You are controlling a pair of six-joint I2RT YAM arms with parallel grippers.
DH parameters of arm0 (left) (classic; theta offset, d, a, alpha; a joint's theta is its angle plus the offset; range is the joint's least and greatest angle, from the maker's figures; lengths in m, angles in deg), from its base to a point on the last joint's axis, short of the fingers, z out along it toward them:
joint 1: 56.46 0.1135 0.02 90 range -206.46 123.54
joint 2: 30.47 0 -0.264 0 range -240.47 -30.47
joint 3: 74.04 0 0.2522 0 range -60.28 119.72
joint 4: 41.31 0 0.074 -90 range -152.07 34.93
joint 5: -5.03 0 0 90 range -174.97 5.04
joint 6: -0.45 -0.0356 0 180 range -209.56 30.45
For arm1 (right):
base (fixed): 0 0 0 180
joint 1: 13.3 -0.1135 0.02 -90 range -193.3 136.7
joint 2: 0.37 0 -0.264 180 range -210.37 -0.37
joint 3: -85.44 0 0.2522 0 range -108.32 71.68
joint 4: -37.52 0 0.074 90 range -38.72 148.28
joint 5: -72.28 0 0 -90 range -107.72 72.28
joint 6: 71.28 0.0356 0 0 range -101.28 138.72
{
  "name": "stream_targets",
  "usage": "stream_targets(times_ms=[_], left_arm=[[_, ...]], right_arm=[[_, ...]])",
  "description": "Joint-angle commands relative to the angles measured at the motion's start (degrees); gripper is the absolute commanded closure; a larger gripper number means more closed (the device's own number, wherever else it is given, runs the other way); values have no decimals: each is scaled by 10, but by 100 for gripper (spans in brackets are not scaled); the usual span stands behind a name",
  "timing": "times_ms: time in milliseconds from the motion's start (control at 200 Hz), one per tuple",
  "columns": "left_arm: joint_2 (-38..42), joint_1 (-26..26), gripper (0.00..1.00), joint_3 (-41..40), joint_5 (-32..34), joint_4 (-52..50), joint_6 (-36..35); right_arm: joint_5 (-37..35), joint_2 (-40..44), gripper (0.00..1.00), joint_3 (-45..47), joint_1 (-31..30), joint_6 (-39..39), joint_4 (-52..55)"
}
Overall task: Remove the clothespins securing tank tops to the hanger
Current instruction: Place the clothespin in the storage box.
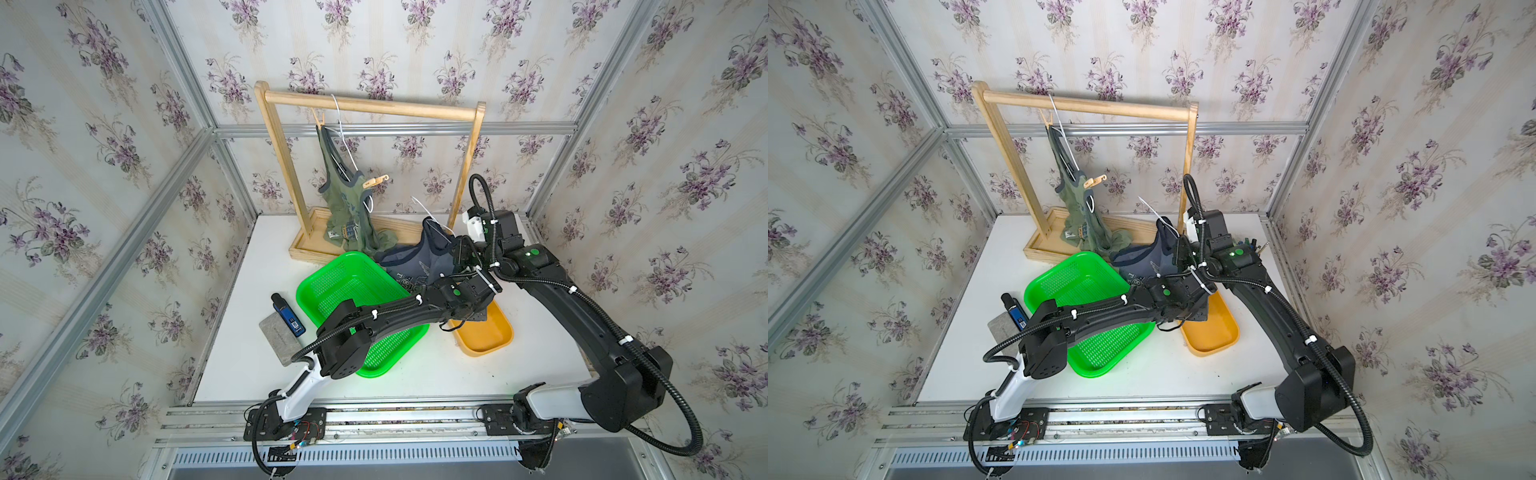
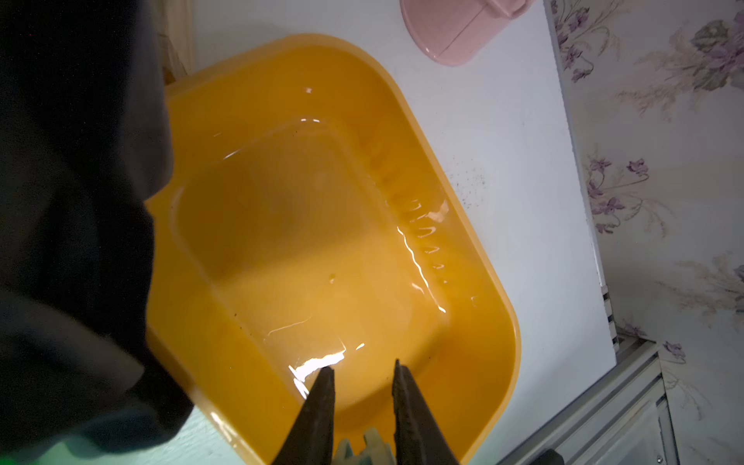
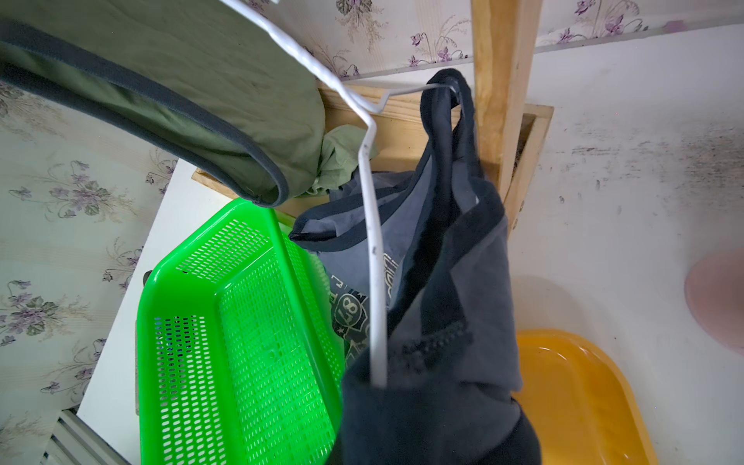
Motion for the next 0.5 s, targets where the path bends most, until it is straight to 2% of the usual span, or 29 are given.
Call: stream_targets(times_ms=[0, 70, 155, 260, 275, 380, 495], left_arm=[[-26, -18, 76, -5, -5, 47, -21], [-31, -18, 71, -13, -6, 47, -15], [-36, -18, 58, -20, -16, 47, -11], [-28, -18, 46, -25, -39, 47, -16], [-26, -18, 42, -27, -42, 47, -18], [5, -18, 31, -50, -68, 46, -30], [52, -16, 29, -86, -93, 43, -43]], right_arm=[[98, -4, 100, -6, -11, 65, -53], [101, -3, 100, -6, -11, 62, -55], [102, 0, 100, -2, -10, 61, -56], [103, 4, 100, 2, -10, 61, -56], [104, 5, 100, 2, -10, 61, -56], [102, 12, 100, 5, -10, 60, -55], [102, 22, 100, 7, -10, 57, -52]])
